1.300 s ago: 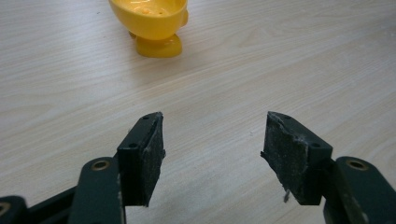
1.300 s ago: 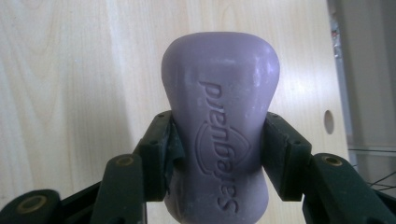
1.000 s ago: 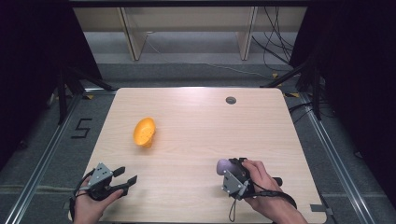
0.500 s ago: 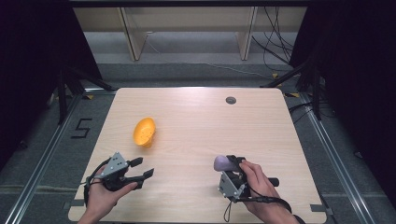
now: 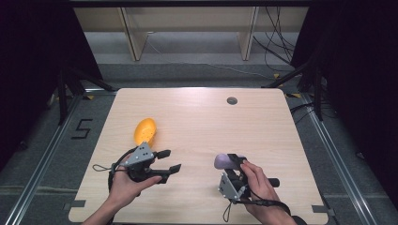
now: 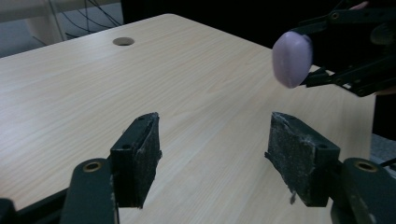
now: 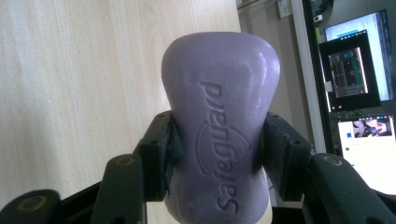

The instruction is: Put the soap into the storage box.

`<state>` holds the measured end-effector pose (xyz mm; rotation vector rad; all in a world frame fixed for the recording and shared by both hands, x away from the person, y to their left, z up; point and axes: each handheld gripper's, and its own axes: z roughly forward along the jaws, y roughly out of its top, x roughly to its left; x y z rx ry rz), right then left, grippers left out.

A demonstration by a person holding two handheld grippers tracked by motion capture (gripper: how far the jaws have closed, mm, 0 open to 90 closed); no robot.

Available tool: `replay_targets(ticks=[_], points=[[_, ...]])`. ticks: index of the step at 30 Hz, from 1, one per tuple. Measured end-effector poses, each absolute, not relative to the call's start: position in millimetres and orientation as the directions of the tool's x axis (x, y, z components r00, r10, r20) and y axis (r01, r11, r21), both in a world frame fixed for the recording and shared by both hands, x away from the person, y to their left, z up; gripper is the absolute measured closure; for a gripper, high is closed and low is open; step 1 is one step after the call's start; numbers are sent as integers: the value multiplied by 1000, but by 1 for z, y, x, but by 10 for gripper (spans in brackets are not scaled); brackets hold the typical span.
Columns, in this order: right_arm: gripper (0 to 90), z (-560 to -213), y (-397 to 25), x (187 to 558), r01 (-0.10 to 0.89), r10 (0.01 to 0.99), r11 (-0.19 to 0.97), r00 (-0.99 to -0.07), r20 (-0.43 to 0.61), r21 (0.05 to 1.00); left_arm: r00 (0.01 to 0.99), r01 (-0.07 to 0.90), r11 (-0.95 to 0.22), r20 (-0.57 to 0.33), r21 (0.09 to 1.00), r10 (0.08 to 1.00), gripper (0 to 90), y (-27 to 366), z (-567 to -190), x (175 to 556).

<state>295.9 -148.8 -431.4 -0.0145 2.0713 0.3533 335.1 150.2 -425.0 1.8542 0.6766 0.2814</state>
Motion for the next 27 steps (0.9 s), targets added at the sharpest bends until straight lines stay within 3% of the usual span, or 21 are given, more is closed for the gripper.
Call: replay_targets(ticks=[3, 4, 7, 19, 24, 27], points=[[502, -432, -149, 296, -161, 146, 953, -497, -855, 256, 834, 301, -263, -119, 916, 539, 339, 140, -419, 337], [502, -434, -147, 293, -105, 195, 952, -519, -832, 289, 837, 296, -274, -111, 915, 536, 341, 136, -417, 337], [502, -430, -147, 296, -175, 116, 958, -486, -866, 227, 850, 300, -285, -119, 910, 513, 342, 124, -411, 339], [502, -429, -146, 296, -183, 110, 958, -476, -873, 221, 891, 323, -305, -180, 896, 417, 356, 77, -410, 351], [502, -433, -143, 293, -138, 199, 945, -482, -853, 298, 893, 343, -306, -207, 888, 400, 365, 64, -413, 354], [502, -433, -142, 293, -145, 193, 944, -490, -850, 298, 898, 336, -321, -197, 885, 393, 373, 58, -414, 357]])
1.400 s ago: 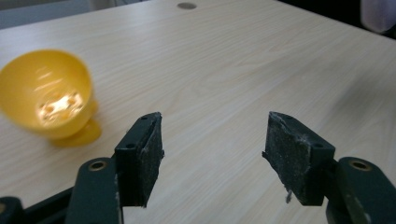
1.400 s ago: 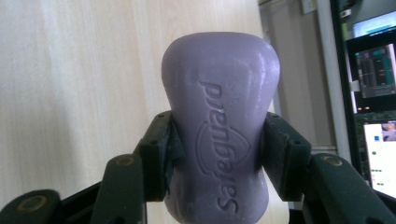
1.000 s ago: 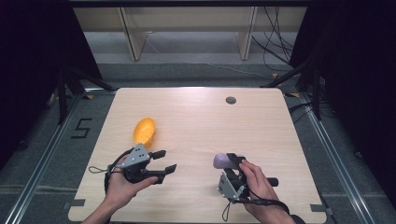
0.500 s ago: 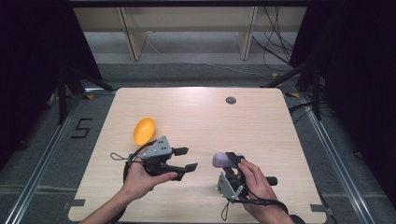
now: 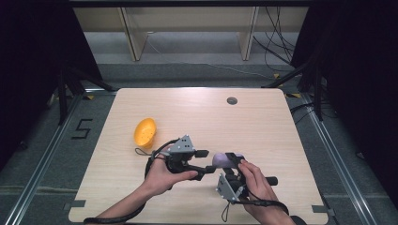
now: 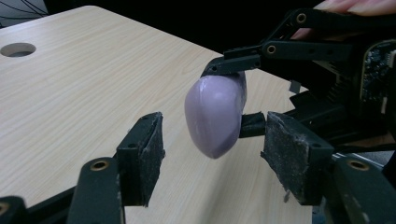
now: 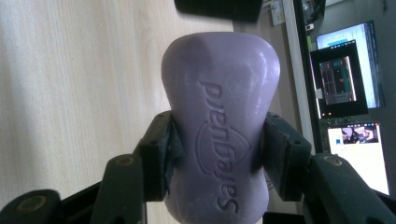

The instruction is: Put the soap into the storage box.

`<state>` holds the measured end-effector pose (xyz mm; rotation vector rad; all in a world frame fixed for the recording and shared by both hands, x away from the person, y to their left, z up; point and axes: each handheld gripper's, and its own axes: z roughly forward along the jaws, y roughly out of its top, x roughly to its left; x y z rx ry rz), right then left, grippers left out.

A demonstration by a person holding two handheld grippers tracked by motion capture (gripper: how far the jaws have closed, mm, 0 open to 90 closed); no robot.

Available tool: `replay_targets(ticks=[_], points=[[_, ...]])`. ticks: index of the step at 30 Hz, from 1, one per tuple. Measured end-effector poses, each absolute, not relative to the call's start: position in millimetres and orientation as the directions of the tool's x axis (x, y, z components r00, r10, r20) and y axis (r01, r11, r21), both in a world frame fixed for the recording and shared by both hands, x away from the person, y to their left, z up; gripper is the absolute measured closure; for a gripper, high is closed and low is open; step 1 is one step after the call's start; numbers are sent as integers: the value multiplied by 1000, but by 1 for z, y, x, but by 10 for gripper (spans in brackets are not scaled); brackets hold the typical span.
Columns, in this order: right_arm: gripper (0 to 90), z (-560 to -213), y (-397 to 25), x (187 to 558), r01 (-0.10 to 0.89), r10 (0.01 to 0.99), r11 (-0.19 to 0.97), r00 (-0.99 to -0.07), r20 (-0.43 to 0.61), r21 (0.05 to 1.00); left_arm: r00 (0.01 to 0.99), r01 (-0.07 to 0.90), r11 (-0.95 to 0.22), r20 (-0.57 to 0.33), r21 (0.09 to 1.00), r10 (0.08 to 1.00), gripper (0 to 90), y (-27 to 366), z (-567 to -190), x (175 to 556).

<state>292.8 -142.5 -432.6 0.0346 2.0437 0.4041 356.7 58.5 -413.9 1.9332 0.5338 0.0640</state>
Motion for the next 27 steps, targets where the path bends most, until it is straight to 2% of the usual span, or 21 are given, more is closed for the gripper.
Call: replay_targets(ticks=[3, 7, 9, 12, 15, 19, 20, 23, 24, 25, 27], points=[[502, -428, -144, 297, -205, 91, 956, -467, -880, 208, 894, 356, -318, -220, 879, 391, 381, 52, -416, 358], [502, -430, -143, 295, -182, 124, 954, -482, -867, 237, 892, 365, -314, -232, 877, 387, 395, 47, -418, 359], [502, -433, -141, 293, -154, 181, 945, -488, -854, 288, 898, 355, -317, -226, 880, 377, 401, 45, -418, 361], [502, -432, -141, 293, -170, 165, 946, -480, -862, 276, 904, 349, -319, -226, 881, 364, 414, 43, -418, 364], [502, -430, -143, 295, -208, 97, 954, -473, -876, 217, 890, 384, -299, -264, 873, 371, 434, 42, -419, 364], [502, -429, -141, 294, -210, 92, 955, -465, -881, 210, 896, 388, -294, -283, 874, 343, 455, 41, -421, 368], [502, -432, -140, 291, -166, 147, 952, -486, -861, 257, 895, 393, -290, -290, 873, 339, 464, 40, -422, 368], [502, -431, -140, 291, -173, 145, 950, -485, -862, 258, 895, 396, -288, -296, 872, 334, 484, 40, -422, 370], [502, -430, -141, 294, -224, 94, 949, -476, -874, 224, 885, 414, -280, -312, 866, 344, 490, 40, -422, 369], [502, -428, -141, 294, -242, 67, 950, -455, -888, 196, 895, 393, -289, -292, 873, 336, 496, 41, -422, 371], [502, -430, -141, 293, -221, 98, 949, -474, -875, 226, 892, 399, -291, -296, 870, 341, 510, 41, -422, 371]])
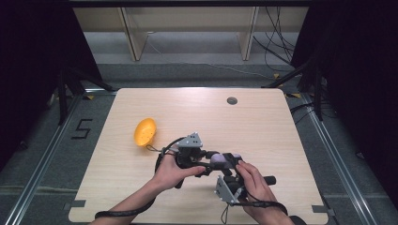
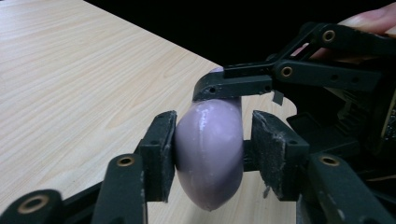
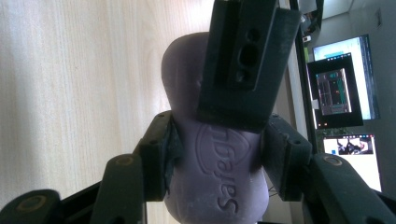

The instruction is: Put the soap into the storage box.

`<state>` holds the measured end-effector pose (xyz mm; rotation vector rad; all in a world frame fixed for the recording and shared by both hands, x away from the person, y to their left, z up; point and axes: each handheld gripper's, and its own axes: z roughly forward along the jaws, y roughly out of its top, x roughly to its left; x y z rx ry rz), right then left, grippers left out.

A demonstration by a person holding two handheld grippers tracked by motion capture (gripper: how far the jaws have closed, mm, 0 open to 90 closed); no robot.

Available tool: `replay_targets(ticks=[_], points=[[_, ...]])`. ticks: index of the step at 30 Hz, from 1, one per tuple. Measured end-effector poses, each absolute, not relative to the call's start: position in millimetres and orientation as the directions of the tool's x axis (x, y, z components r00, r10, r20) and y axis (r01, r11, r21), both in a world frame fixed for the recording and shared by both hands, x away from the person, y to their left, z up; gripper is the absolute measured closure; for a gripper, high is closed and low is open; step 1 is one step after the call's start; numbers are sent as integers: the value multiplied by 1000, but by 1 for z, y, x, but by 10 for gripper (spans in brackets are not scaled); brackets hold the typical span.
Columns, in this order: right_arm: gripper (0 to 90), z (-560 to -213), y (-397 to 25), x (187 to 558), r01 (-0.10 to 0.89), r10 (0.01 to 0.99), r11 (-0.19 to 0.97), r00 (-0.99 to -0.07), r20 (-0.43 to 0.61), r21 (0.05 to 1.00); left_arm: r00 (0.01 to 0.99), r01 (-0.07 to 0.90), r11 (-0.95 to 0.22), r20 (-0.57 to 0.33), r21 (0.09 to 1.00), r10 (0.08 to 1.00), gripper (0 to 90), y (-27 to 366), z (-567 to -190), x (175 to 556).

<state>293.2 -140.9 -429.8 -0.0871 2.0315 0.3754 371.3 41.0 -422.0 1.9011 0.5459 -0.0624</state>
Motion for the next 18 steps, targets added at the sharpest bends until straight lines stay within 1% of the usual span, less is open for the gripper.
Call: replay_targets(ticks=[4, 5, 7, 10, 11, 13, 14, 16, 17, 18], points=[[502, -430, -140, 292, -222, 104, 947, -473, -875, 233, 896, 395, -294, -294, 870, 333, 534, 40, -423, 372], [502, -427, -140, 293, -241, 79, 948, -454, -887, 208, 895, 396, -296, -292, 869, 339, 536, 40, -423, 371], [502, -427, -140, 293, -242, 77, 948, -456, -887, 207, 901, 387, -301, -289, 871, 323, 539, 39, -423, 372], [502, -427, -140, 293, -245, 76, 947, -454, -888, 206, 903, 380, -312, -275, 871, 331, 542, 39, -423, 372], [502, -427, -140, 293, -246, 74, 947, -453, -888, 205, 895, 396, -307, -288, 866, 342, 542, 38, -423, 371], [502, -427, -140, 293, -248, 74, 947, -454, -888, 206, 906, 379, -311, -280, 871, 318, 545, 39, -423, 372], [502, -430, -140, 292, -230, 101, 945, -469, -877, 232, 903, 385, -310, -284, 869, 323, 549, 39, -423, 372], [503, -430, -141, 293, -243, 93, 943, -462, -882, 227, 905, 379, -319, -277, 868, 321, 565, 40, -421, 371], [503, -431, -140, 290, -206, 126, 946, -477, -870, 251, 904, 386, -315, -287, 867, 318, 575, 40, -421, 371], [504, -430, -140, 290, -209, 124, 946, -478, -870, 249, 902, 385, -319, -278, 866, 331, 579, 40, -420, 369]])
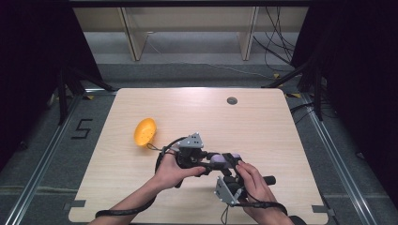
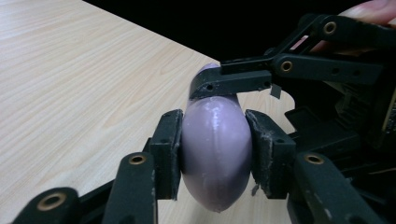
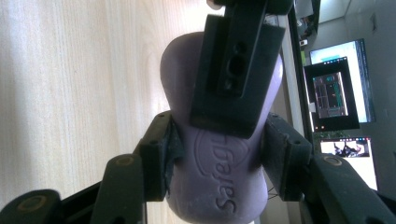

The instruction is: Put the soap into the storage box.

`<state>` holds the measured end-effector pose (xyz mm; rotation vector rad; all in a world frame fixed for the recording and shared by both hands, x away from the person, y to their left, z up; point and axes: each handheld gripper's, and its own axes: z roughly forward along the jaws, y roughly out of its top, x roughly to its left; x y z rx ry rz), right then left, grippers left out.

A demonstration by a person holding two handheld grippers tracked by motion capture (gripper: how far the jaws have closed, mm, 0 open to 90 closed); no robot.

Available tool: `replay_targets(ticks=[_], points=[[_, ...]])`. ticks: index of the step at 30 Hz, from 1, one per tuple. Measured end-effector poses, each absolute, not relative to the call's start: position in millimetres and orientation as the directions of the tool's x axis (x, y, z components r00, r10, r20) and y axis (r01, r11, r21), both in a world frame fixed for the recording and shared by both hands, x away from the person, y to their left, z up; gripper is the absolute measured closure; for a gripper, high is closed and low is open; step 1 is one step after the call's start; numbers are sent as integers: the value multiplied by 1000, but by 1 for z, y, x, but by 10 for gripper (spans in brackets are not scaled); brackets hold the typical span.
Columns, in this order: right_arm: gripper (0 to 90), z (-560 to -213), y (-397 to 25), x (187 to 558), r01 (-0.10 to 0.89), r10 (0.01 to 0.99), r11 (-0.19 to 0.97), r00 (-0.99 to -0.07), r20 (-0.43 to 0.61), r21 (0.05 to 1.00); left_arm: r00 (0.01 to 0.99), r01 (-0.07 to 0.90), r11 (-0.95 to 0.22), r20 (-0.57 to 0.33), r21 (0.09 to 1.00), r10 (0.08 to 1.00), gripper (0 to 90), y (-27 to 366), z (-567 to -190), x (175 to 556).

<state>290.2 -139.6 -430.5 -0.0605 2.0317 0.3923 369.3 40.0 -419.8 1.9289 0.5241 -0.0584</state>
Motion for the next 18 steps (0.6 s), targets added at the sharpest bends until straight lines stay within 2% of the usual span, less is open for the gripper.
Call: replay_targets(ticks=[1, 2, 9, 10, 14, 15, 16, 17, 18], points=[[504, -430, -140, 293, -241, 95, 943, -468, -879, 230, 903, 378, -320, -271, 869, 332, 582, 40, -419, 369], [504, -431, -139, 290, -208, 129, 945, -476, -870, 254, 907, 375, -316, -273, 872, 320, 583, 40, -419, 369], [504, -426, -139, 293, -264, 78, 940, -448, -891, 215, 905, 355, -315, -241, 880, 350, 589, 41, -417, 364], [503, -428, -139, 291, -213, 135, 941, -474, -870, 262, 907, 349, -317, -233, 882, 351, 589, 41, -417, 364], [496, -430, -139, 291, -195, 158, 939, -487, -859, 283, 906, 347, -315, -229, 884, 355, 590, 40, -418, 363], [472, -431, -139, 294, -229, 142, 932, -481, -865, 280, 903, 352, -312, -232, 883, 363, 590, 40, -419, 363], [436, -432, -139, 293, -208, 163, 932, -491, -855, 297, 897, 357, -308, -231, 882, 378, 590, 39, -419, 363], [415, -430, -141, 294, -225, 123, 939, -485, -866, 260, 893, 361, -303, -233, 882, 385, 590, 40, -419, 363], [388, -434, -139, 293, -205, 173, 930, -492, -853, 307, 898, 354, -298, -233, 887, 373, 590, 41, -419, 364]])
